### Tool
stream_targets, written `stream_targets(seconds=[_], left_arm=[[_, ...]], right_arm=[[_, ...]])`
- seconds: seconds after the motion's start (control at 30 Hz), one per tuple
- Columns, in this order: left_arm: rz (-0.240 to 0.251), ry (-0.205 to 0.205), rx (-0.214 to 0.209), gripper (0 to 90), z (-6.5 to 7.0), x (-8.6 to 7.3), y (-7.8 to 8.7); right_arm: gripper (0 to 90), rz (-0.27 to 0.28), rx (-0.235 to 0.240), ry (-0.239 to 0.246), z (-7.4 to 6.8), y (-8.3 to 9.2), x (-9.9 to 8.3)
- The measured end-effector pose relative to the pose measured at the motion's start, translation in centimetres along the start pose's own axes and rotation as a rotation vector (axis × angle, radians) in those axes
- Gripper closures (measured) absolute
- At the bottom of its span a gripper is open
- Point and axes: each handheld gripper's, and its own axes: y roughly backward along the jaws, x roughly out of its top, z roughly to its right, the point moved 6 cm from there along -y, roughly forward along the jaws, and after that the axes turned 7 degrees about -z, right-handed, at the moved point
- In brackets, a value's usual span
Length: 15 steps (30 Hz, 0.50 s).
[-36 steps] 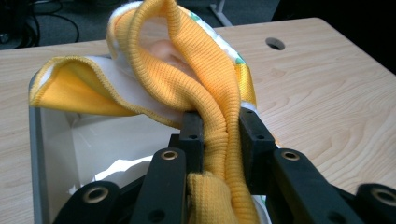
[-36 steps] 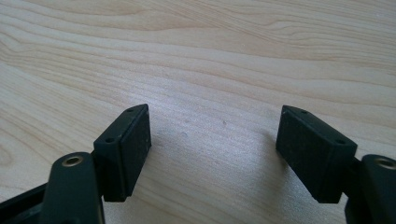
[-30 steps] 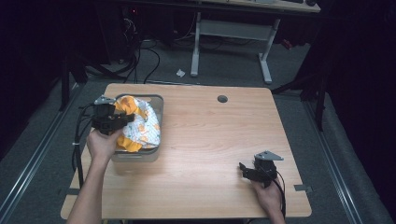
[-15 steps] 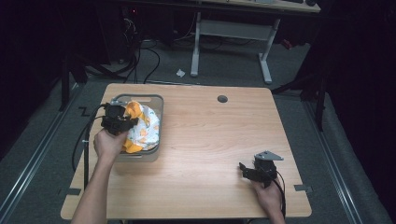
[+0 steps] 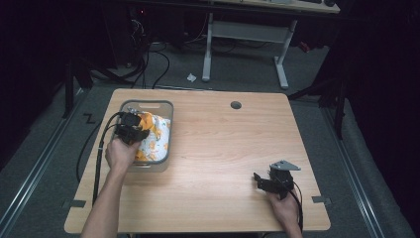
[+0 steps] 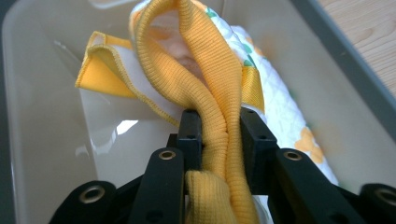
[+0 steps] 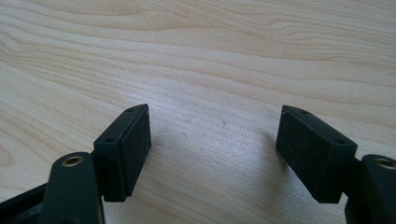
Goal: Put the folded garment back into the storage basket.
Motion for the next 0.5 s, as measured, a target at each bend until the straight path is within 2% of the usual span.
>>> stream_targets(seconds=[0.13, 0.23, 0.33, 0.5], left_arm=[[-0.062, 0.035, 0.022, 66.8, -0.5, -0.3, -0.8], [-0.085, 0.057, 0.04, 62.3, -0.9, -0.4, -1.2], [-0.091, 0.071, 0.054, 53.9, -1.1, -0.5, -1.4], [-0.066, 0.084, 0.071, 43.8, -1.2, -0.4, -1.0]], right_arm=[[26.7, 0.0, 0.0, 0.0, 0.0, 0.0, 0.0], [26.7, 0.0, 0.0, 0.0, 0.0, 0.0, 0.0], [26.7, 0.0, 0.0, 0.0, 0.0, 0.0, 0.0], [26.7, 0.0, 0.0, 0.0, 0.0, 0.0, 0.0]])
